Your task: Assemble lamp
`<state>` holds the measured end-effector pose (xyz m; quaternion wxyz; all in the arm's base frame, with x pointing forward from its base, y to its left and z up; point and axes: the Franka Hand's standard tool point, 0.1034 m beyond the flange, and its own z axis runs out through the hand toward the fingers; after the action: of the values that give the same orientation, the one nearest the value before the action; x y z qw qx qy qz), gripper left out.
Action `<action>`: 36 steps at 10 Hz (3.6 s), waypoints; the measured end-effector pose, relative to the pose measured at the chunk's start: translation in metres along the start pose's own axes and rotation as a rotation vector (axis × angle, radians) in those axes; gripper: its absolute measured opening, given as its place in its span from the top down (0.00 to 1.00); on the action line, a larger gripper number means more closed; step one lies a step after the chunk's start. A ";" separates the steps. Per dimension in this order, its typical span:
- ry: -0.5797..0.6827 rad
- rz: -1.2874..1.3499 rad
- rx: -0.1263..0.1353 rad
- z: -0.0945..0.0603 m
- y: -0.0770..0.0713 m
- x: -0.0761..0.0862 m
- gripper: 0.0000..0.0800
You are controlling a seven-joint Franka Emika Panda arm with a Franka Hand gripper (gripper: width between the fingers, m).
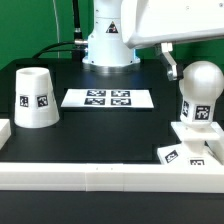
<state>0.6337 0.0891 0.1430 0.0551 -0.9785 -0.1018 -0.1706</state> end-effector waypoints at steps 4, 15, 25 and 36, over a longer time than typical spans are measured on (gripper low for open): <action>-0.241 -0.016 0.055 0.004 0.000 -0.007 0.13; -0.238 -0.385 0.018 0.011 -0.005 -0.015 0.13; -0.230 -1.230 0.053 0.017 -0.002 -0.017 0.13; -0.245 -1.219 0.035 0.019 0.001 -0.017 0.28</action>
Offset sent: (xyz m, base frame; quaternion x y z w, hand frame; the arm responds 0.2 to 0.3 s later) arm 0.0004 -0.0199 -0.0072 -0.0265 -0.1846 -0.0403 0.9816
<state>0.6243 0.0877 0.1192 -0.0484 -0.7560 -0.6504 -0.0563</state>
